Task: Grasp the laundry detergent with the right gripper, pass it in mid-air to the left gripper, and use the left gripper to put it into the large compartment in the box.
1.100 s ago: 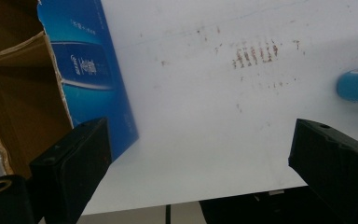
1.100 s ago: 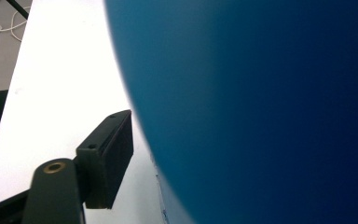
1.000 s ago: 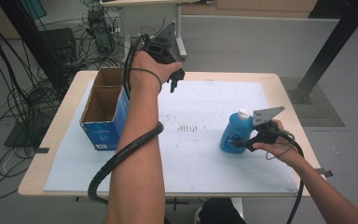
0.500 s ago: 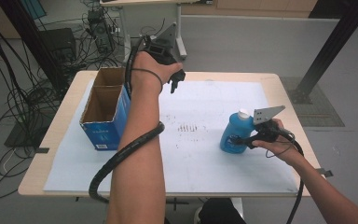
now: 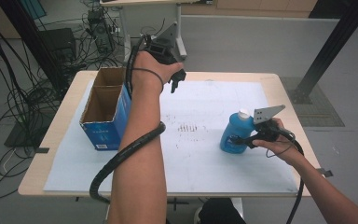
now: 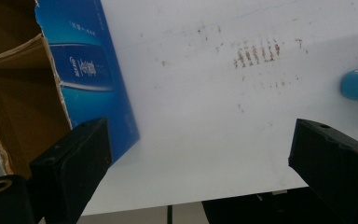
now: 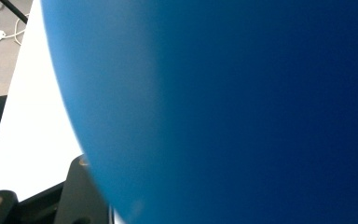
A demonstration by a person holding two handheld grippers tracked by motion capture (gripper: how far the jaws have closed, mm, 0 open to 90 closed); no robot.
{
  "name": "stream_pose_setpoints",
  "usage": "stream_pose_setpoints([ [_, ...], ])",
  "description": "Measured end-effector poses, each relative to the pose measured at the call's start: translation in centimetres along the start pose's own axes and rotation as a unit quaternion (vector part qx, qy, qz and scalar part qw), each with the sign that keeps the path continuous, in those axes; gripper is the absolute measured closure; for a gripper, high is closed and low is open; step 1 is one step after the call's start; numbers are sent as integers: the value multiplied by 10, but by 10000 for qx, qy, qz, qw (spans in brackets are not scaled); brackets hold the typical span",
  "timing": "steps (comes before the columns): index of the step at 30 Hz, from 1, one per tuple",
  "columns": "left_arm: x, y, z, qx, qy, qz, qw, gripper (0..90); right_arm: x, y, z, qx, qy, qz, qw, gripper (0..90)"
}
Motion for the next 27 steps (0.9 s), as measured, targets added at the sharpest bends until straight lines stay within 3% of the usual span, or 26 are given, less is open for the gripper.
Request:
stream_pose_setpoints([
  [27, -3, -5, 1, 50, 10, -15, 10000, 64, 0, 0, -1, -11, -13, -23, 10000, 407],
])
Point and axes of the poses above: each handheld gripper's, and its own axes: y roughly forward along the jaws, x roughly out of its top, z roughly to its left, the point moved 4 cm from there along y, roughly forward along the jaws, and after that the axes turned 10 degrees about -x, right-handed, at the moved point
